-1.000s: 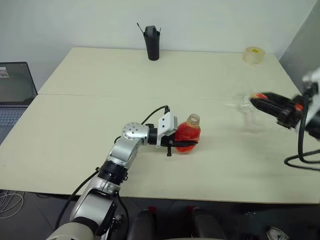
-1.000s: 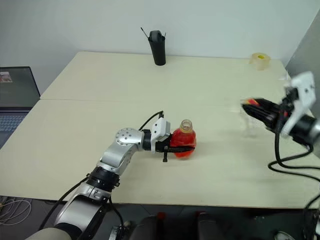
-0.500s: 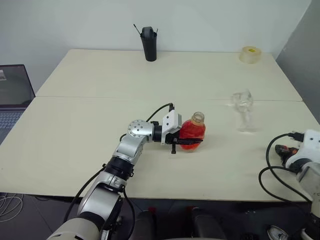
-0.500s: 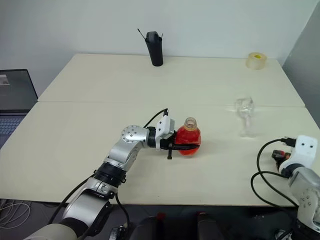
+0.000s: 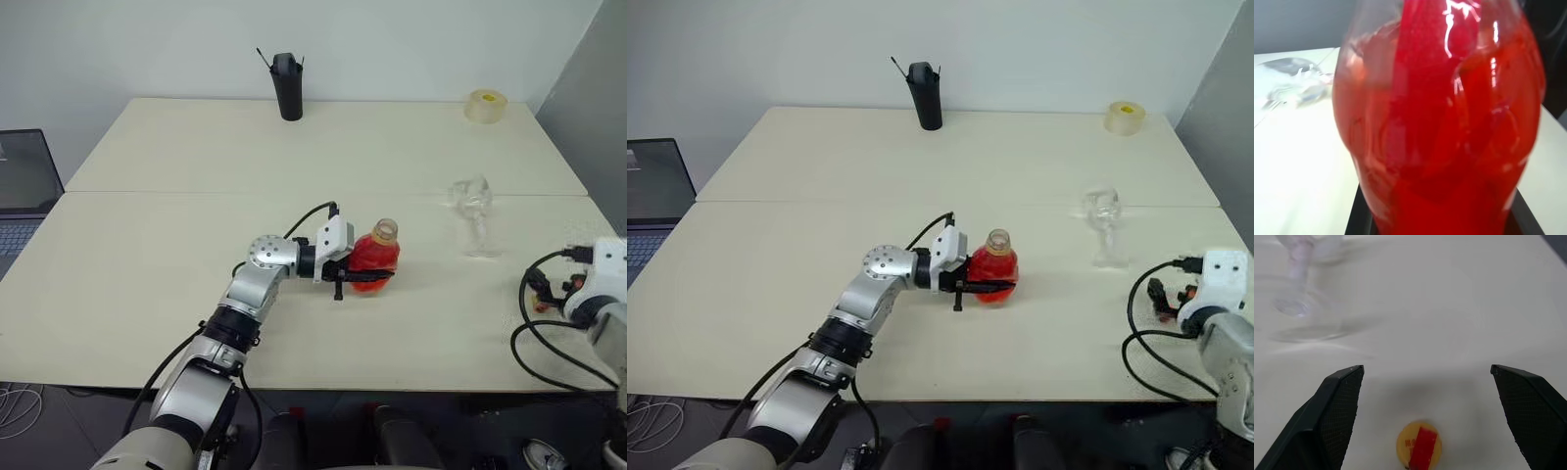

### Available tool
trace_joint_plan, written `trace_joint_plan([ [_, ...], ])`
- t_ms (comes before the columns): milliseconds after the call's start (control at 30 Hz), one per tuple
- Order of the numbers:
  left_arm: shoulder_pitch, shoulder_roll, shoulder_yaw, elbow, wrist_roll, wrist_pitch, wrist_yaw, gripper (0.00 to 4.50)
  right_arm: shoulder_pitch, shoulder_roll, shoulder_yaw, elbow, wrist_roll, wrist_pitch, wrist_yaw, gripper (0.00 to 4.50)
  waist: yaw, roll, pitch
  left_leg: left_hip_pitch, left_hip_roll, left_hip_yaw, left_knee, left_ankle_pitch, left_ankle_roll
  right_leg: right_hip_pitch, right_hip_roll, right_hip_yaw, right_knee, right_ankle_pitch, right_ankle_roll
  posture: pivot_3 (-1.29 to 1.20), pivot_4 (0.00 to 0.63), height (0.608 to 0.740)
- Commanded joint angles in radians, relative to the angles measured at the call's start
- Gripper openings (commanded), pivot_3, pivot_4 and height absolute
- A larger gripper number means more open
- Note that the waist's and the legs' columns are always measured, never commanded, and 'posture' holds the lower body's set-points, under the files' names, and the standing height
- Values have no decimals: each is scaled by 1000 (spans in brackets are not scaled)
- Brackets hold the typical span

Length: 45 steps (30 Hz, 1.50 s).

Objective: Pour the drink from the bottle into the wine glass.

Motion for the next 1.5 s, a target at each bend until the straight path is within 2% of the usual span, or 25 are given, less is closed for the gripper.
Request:
trace_joint_plan([
  [33, -21, 7, 77, 6, -17, 8, 72, 972, -99, -75, 40, -180, 205, 37, 187, 4500, -4, 0, 0, 0, 0, 0, 0, 0, 0, 0, 0, 0, 0, 0, 0, 0, 150, 740],
  [100, -22, 14, 116, 22, -20, 20, 128, 972, -153, -83, 100, -253, 326, 67, 259, 4500, -5, 0, 0, 0, 0, -1, 0, 0, 0, 0, 2, 0, 0, 0, 0, 0, 150, 740],
  [167, -29, 20, 164, 60, -8, 18, 216, 972, -219, -80, 206, -270, 356, 83, 263, 4500, -3, 0, 0, 0, 1, -3, 0, 0, 0, 1, 4, -2, 0, 0, 0, 0, 150, 740],
  [267, -39, 25, 225, 132, 21, -15, 359, 972, -336, -49, 398, -230, 306, 89, 205, 4500, -2, -1, 1, 0, 1, -3, 1, 0, 1, 1, 3, -2, 0, 0, 0, 0, 150, 740],
  [333, -49, 24, 284, 173, 25, -25, 487, 972, -416, 33, 506, -157, 261, 50, 165, 4500, -2, -1, 1, 0, 1, -4, 1, 0, 1, 0, 2, -2, 0, 0, 0, 0, 150, 740],
  [567, -27, 51, 396, 206, 56, -50, 756, 971, -492, 152, 710, 43, 116, -104, 156, 4500, 3, -1, 1, -4, 2, -5, 2, 0, 0, -1, -4, -4, -1, 0, 0, 0, 150, 740],
  [733, 23, 72, 460, 180, 60, -37, 896, 971, -524, 203, 778, 115, 69, -172, 192, 4500, 0, -1, 1, -4, 1, -5, 2, 1, -1, -2, -5, -4, 0, 0, 0, 0, 150, 740],
  [1067, 80, 50, 507, 123, 34, 15, 988, 971, -547, 251, 808, 178, 25, -212, 247, 4500, 0, -2, 0, -4, 1, -5, 2, 1, -2, -2, -5, -5, 0, 0, 0, 0, 150, 740],
  [1133, 86, 46, 510, 111, 29, 28, 999, 1699, -548, 250, 809, 181, 19, -215, 256, 4500, 0, -2, 0, -4, 2, -5, 2, 1, -2, -2, -6, -5, 0, 0, 0, 0, 150, 740],
  [1433, 107, 49, 509, 77, 30, 60, 1010, 4463, -547, 254, 804, 183, 1, -215, 279, 4500, -1, -2, 0, -3, 2, -5, 2, 1, -2, -2, -6, -5, 1, 0, 0, 0, 150, 740],
  [1500, 113, 52, 509, 63, 28, 69, 1008, 4489, -547, 256, 805, 187, -4, -217, 285, 4500, -1, -2, 0, -3, 2, -5, 2, 1, -2, -2, -6, -4, 1, 0, 0, 0, 150, 740],
])
